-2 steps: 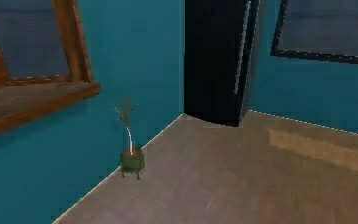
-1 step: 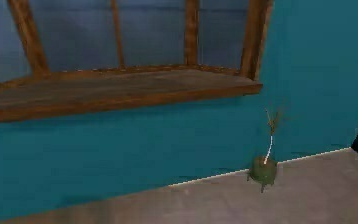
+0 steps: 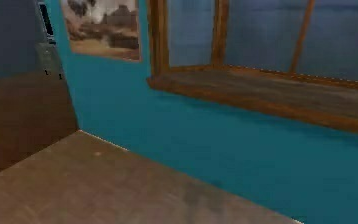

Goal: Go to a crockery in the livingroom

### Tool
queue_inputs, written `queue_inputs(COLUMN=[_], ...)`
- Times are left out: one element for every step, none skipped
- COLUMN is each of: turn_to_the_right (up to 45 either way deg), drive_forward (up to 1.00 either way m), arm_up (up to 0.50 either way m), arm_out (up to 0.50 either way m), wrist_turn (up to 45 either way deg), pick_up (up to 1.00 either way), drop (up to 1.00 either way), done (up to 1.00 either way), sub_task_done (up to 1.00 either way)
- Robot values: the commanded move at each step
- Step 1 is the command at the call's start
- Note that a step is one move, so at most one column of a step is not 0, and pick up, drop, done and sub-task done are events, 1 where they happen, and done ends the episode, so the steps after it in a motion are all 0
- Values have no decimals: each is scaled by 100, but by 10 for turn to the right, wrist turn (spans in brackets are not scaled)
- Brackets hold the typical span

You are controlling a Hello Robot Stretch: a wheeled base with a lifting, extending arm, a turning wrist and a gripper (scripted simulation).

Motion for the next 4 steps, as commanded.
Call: queue_inputs(turn_to_the_right=[-450, -270, 0, -30], drive_forward=[0, 0, 100, 0], arm_up=[0, 0, 0, 0], arm_out=[0, 0, 0, 0], wrist_turn=[0, 0, 0, 0], pick_up=[0, 0, 0, 0], drop=[0, 0, 0, 0], done=[0, 0, 0, 0], sub_task_done=[0, 0, 0, 0])
